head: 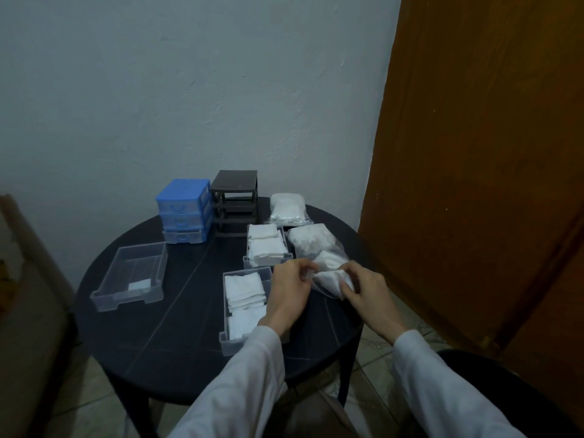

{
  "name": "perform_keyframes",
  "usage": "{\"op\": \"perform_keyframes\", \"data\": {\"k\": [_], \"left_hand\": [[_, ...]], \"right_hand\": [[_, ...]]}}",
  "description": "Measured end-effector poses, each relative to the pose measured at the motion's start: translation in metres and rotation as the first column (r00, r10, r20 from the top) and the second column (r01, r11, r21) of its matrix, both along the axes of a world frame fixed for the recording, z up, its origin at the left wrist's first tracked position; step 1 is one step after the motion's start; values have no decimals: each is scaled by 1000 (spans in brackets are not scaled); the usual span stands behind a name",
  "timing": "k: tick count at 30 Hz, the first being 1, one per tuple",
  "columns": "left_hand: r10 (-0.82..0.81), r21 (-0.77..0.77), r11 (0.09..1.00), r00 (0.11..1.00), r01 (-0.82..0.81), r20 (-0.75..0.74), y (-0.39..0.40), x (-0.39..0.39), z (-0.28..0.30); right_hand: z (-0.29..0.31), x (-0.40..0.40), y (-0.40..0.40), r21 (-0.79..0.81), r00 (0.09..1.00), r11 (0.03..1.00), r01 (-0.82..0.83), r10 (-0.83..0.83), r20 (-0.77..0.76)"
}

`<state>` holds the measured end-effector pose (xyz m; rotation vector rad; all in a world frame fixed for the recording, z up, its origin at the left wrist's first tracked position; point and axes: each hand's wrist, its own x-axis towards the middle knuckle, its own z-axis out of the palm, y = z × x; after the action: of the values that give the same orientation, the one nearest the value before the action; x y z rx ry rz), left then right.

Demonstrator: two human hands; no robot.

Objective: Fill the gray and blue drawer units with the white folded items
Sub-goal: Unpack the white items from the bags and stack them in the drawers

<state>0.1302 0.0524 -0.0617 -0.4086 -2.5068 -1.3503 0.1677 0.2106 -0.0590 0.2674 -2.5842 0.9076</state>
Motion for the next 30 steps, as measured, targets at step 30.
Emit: {"op": "perform_keyframes", "data": {"k": [30], "left_hand": [[-37, 36, 999, 999, 37, 2, 7, 5, 1]], "right_hand": [[-12, 2, -5, 48, 949, 952, 303, -297, -102]]}}
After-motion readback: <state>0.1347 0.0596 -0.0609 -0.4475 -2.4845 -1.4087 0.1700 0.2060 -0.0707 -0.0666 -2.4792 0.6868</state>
